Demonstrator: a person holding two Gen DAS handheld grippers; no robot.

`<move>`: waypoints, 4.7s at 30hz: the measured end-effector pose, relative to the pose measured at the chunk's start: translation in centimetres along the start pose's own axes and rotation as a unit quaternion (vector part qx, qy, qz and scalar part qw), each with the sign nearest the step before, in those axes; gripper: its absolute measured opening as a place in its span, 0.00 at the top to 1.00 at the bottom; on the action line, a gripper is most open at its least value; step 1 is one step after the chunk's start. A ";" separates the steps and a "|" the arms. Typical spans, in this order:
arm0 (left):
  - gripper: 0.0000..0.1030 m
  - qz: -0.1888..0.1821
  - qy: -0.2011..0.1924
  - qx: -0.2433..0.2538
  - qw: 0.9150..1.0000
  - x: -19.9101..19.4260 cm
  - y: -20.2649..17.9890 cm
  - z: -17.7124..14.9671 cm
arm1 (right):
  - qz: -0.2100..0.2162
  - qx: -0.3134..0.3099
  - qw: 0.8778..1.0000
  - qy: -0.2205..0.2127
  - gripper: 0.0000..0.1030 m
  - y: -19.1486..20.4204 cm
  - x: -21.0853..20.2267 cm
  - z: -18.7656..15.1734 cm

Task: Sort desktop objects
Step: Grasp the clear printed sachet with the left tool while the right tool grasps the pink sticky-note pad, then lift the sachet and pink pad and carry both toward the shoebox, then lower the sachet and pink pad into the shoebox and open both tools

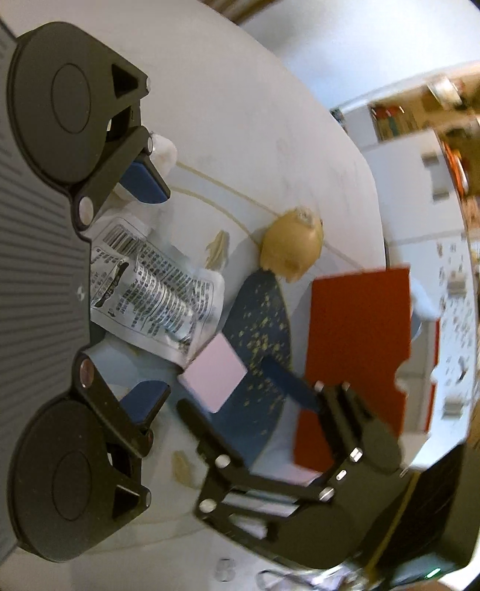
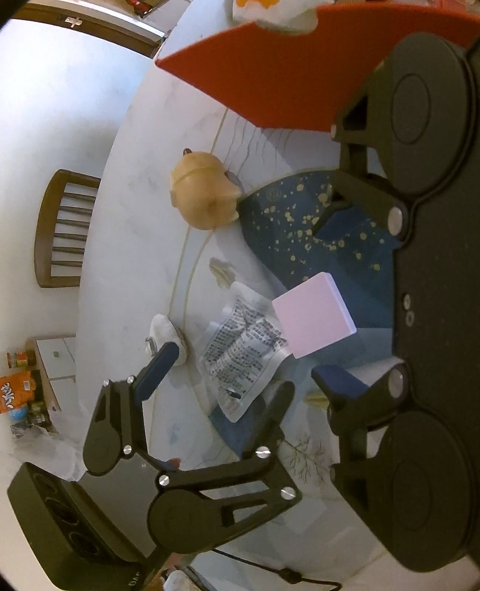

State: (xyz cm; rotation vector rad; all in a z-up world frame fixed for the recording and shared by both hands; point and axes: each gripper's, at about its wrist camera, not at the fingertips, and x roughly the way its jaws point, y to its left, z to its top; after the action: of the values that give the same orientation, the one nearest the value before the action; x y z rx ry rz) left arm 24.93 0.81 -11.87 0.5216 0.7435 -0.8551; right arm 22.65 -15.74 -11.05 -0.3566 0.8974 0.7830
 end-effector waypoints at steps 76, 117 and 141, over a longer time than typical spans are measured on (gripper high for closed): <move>0.45 0.146 -0.079 -0.230 0.959 -10.5 -12.3 10.7 | -0.089 0.089 0.986 -0.109 0.53 -0.9 -17.1 -3.4; 0.44 0.156 -0.011 -0.208 0.965 4.5 -15.2 25.5 | -0.107 0.116 0.983 -0.098 0.53 -19.8 -19.4 -8.8; 0.44 0.155 0.097 -0.236 0.954 11.6 -12.7 26.2 | -0.095 0.022 0.995 -0.026 0.53 -22.1 -11.3 -7.1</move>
State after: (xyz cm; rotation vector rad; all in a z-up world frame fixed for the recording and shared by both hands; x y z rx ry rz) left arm 29.31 -29.60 -5.47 0.2819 0.9815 -0.3151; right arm 30.64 -39.92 -6.91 -0.3744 0.8175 0.5941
